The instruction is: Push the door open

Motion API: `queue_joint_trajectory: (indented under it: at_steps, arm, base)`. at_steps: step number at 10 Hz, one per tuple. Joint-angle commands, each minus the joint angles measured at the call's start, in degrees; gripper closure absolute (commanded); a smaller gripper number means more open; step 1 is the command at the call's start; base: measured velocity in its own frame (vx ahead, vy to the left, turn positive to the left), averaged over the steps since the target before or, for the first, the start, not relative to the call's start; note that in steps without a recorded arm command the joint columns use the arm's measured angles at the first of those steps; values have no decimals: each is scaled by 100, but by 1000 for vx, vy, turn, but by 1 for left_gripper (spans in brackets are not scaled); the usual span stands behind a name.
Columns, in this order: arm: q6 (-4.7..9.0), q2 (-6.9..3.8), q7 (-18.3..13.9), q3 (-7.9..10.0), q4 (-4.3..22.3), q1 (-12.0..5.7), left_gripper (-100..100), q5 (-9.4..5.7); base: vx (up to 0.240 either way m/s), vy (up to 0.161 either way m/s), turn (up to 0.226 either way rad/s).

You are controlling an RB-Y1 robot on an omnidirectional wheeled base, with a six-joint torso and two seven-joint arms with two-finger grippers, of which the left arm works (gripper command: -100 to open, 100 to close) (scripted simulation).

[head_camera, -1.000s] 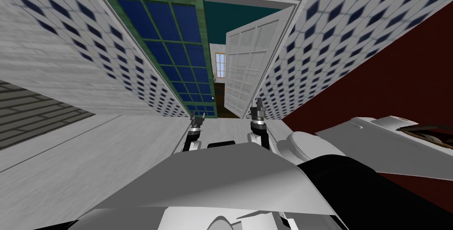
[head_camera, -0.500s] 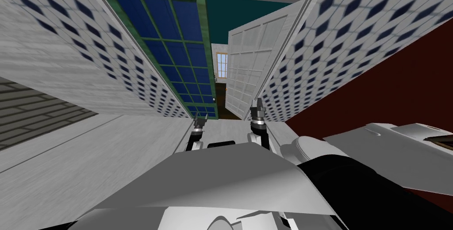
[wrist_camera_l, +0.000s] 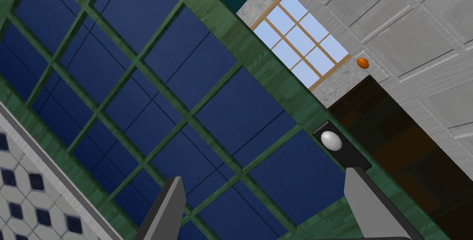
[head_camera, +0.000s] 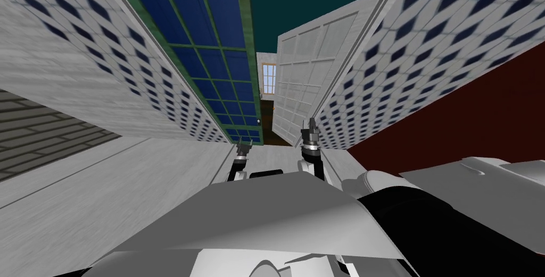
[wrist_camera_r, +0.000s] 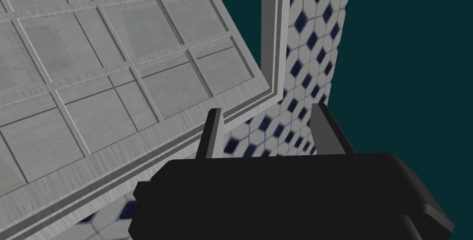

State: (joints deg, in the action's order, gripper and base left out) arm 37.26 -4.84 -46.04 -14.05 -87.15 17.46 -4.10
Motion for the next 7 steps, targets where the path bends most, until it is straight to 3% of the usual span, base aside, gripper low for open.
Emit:
queue_joint_trajectory:
  at_steps: [1, 7]
  arm:
    - [60, 0, -184, -67, 213, -56, -100, -49]
    - [226, 48, -794, -310, 928, -267, -100, -218]
  base:
    - [96, 19, 33]
    - [101, 21, 36]
